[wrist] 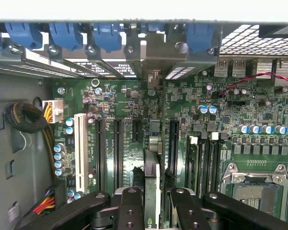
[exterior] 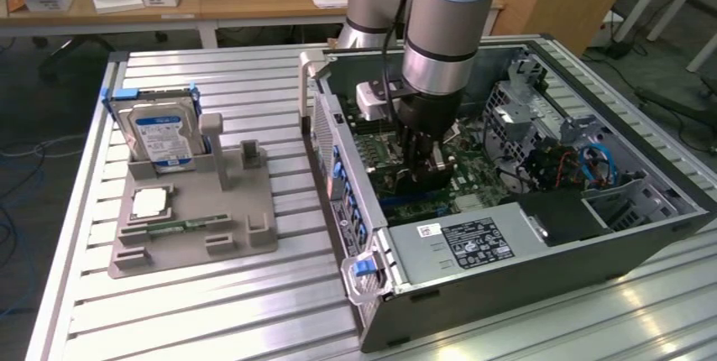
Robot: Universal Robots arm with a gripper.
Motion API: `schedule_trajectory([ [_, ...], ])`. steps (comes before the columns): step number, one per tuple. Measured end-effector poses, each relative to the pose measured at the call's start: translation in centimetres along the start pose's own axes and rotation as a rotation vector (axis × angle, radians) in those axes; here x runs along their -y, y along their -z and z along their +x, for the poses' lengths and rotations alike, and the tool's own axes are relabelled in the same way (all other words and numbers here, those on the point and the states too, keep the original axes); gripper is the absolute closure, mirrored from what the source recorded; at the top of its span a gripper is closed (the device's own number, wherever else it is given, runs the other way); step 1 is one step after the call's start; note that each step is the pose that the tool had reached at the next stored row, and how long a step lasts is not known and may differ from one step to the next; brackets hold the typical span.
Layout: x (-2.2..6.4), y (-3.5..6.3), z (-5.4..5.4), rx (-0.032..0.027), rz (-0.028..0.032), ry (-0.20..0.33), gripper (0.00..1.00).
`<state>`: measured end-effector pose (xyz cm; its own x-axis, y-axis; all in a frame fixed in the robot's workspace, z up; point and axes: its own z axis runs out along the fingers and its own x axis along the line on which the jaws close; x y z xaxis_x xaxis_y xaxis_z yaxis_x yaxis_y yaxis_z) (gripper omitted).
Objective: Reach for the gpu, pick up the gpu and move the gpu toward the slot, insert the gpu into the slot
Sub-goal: 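Insert the gpu into the slot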
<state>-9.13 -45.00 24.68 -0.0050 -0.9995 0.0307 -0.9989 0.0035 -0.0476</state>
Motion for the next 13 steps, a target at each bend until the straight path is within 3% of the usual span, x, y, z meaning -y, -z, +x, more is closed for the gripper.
schedule_trajectory([
  [13, -0.31, -0.34, 0.0, -0.0001, 0.0, 0.0, 0.74],
])
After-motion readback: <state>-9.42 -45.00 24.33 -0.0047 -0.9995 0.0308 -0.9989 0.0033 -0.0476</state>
